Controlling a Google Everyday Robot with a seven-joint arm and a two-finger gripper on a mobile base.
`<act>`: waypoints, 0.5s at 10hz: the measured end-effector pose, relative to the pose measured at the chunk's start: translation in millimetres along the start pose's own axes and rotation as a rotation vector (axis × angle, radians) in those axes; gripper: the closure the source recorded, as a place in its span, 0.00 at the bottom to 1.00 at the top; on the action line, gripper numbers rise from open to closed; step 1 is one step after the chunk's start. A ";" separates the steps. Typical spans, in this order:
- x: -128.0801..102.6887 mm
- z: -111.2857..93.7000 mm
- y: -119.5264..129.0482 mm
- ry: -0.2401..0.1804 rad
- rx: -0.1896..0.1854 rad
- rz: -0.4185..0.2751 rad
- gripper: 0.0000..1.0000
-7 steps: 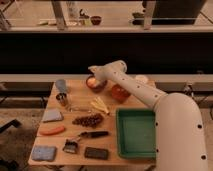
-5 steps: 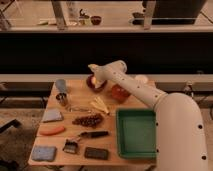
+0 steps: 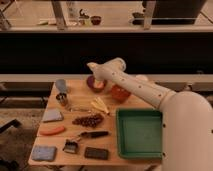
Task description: Place apple in purple bowl
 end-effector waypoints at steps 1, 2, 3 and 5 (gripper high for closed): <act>6.2 -10.5 10.0 0.016 0.000 0.022 0.20; 17.1 -25.3 27.5 0.036 0.002 0.058 0.20; 31.8 -43.2 50.1 0.056 0.006 0.101 0.20; 55.7 -83.3 89.7 0.102 0.026 0.172 0.20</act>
